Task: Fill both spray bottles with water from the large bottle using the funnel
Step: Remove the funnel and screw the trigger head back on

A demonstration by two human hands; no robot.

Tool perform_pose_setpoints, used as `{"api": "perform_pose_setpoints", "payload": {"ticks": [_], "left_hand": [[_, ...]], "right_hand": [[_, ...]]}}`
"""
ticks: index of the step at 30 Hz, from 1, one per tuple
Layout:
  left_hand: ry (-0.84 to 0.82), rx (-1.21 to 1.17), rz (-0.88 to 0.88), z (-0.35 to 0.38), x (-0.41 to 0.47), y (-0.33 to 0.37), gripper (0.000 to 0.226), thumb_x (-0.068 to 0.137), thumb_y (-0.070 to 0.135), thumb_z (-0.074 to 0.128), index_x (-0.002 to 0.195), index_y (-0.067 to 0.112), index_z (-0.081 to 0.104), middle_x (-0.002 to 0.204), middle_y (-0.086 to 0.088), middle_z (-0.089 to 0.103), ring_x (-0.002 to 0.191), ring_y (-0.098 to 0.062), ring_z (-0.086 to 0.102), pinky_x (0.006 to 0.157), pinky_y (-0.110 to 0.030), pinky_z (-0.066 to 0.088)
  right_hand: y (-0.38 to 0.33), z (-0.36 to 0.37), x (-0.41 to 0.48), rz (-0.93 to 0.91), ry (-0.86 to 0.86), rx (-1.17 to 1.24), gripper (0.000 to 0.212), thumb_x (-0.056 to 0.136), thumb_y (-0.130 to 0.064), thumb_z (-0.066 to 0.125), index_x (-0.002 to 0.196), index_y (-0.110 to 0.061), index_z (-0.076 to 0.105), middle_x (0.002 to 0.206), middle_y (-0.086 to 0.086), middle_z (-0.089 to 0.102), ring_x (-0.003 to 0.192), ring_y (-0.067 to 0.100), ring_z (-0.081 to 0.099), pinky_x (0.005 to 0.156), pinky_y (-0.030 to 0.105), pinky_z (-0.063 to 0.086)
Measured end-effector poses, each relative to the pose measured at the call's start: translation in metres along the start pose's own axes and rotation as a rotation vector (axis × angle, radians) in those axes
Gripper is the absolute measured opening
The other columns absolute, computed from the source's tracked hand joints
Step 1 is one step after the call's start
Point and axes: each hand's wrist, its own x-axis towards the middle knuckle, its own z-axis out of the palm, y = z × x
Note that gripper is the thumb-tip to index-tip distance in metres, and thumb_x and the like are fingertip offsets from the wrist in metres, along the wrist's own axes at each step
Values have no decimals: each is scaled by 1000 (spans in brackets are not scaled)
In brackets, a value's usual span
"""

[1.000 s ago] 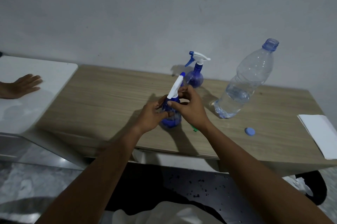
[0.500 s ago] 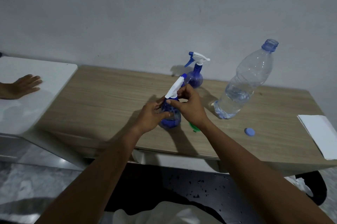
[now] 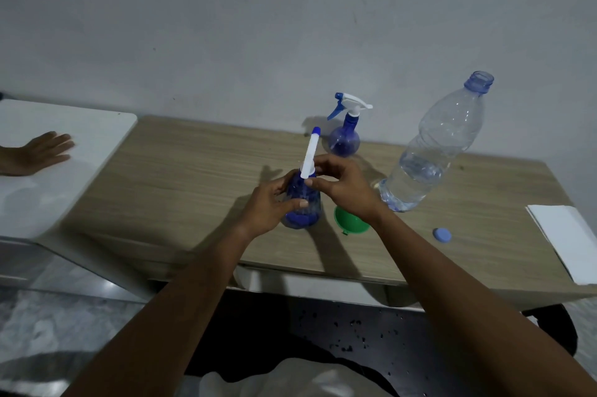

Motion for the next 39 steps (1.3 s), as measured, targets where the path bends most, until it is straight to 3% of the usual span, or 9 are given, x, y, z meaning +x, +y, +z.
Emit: {"api": "perform_pose_setpoints", "payload": {"ticks": [3, 7, 11, 13, 21, 29, 34, 37, 39], "left_hand": [[9, -19, -8, 0, 0, -1, 61, 84, 0, 77, 141, 9, 57, 125, 4, 70, 114, 0, 66, 86, -11, 51], [5, -22, 4, -1, 1, -1, 62, 83, 4, 79, 140, 11, 58, 126, 4, 71, 117, -4, 65, 89, -14, 52], [7, -22, 6, -1, 1, -1, 64, 82, 3, 80, 142, 10, 57, 128, 3, 70, 118, -6, 65, 91, -15, 53], [5, -19, 9, -1, 1, -1, 64, 83, 2, 79, 142, 10, 57, 128, 2, 70, 118, -7, 66, 91, -15, 53], [18, -35, -12, 1, 0, -1, 57, 84, 0, 77, 138, 8, 59, 120, 7, 72, 110, -3, 69, 86, -13, 53], [37, -17, -18, -2, 1, -2, 54, 83, 6, 80, 134, 17, 64, 118, 4, 75, 113, -12, 69, 96, -26, 55], [42, 3, -25, 4, -5, 2, 54, 84, 4, 79, 135, 15, 63, 117, 12, 73, 110, 3, 67, 87, -12, 51], [58, -1, -21, 8, -7, 2, 55, 85, 1, 76, 135, 15, 60, 114, 11, 71, 102, 12, 66, 79, -6, 50], [70, 16, -16, 9, -9, 3, 56, 86, 1, 76, 135, 19, 58, 108, 18, 68, 95, 19, 64, 75, -3, 48]], "right_hand": [[0, 4, 3, -1, 34, 26, 29, 79, 0, 84, 98, -11, 65, 93, -1, 74, 92, 16, 72, 88, 30, 58], [2, 2, 4, 8, 8, 26, 31, 78, -2, 85, 100, -11, 64, 89, -8, 73, 92, 14, 72, 87, 29, 58], [1, -8, 5, 12, -86, 14, 36, 88, -2, 76, 123, -8, 69, 109, 2, 77, 107, 17, 72, 99, 34, 56], [1, -11, 6, 8, -116, -9, 33, 90, -4, 74, 123, -8, 72, 115, 3, 76, 111, 16, 71, 101, 33, 55], [-1, 0, 10, -17, -20, -79, 27, 78, -8, 86, 87, -25, 67, 93, -2, 74, 96, 27, 74, 91, 47, 60], [-6, 0, 15, -40, -43, -174, 27, 79, -14, 86, 86, -31, 66, 90, -4, 74, 90, 18, 74, 88, 47, 60], [2, -3, 6, -8, 21, -79, 34, 74, -13, 90, 98, -13, 66, 98, 7, 74, 93, 26, 74, 88, 50, 60], [-1, -1, 1, 23, 128, -121, 54, 66, -27, 95, 100, -24, 52, 106, -5, 63, 88, 22, 72, 78, 44, 63], [-5, 2, -1, 25, 137, -168, 67, 64, -31, 96, 112, -28, 49, 115, -12, 56, 95, 18, 70, 77, 37, 63]]}}
